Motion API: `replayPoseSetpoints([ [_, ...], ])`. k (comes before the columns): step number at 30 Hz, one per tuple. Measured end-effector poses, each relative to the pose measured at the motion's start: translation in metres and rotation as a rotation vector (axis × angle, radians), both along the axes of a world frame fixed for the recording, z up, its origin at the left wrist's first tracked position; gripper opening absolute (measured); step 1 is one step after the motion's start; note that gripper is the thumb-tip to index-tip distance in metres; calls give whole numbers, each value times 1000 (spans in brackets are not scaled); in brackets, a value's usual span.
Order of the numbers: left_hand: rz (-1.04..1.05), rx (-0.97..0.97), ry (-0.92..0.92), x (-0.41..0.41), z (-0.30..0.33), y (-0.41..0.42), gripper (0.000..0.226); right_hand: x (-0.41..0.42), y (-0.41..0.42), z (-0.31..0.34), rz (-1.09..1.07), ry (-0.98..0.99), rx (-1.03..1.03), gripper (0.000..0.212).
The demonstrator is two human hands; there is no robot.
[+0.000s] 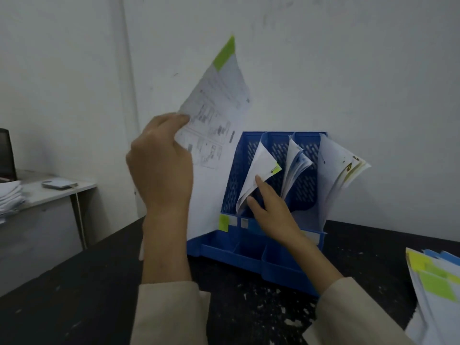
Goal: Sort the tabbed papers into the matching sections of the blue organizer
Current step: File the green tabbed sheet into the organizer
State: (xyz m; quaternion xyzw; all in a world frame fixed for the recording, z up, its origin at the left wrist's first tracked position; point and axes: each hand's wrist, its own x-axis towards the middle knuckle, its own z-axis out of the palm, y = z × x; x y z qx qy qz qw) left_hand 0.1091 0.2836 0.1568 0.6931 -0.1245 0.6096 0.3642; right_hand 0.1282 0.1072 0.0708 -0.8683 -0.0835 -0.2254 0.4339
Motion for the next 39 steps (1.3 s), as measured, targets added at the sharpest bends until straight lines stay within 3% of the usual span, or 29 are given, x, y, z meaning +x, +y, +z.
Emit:
replayPoseSetpoints([
  [11, -194, 137, -128, 0, 2, -42, 34, -5, -6, 12, 160, 98, 404, 54],
  [18, -318, 173, -187, 14, -10, -58, 46, -4, -6, 12, 195, 127, 491, 52],
  [24, -457, 79, -194, 47, -19, -75, 37, -7, -4, 15, 190, 127, 492, 53],
  [33, -572, 144, 138, 78, -74, -84, 49, -6, -4, 16, 195, 94, 483, 50],
  [39, -591, 135, 238, 75, -79, -77, 49, -4, -8, 16, 187, 79, 455, 52],
])
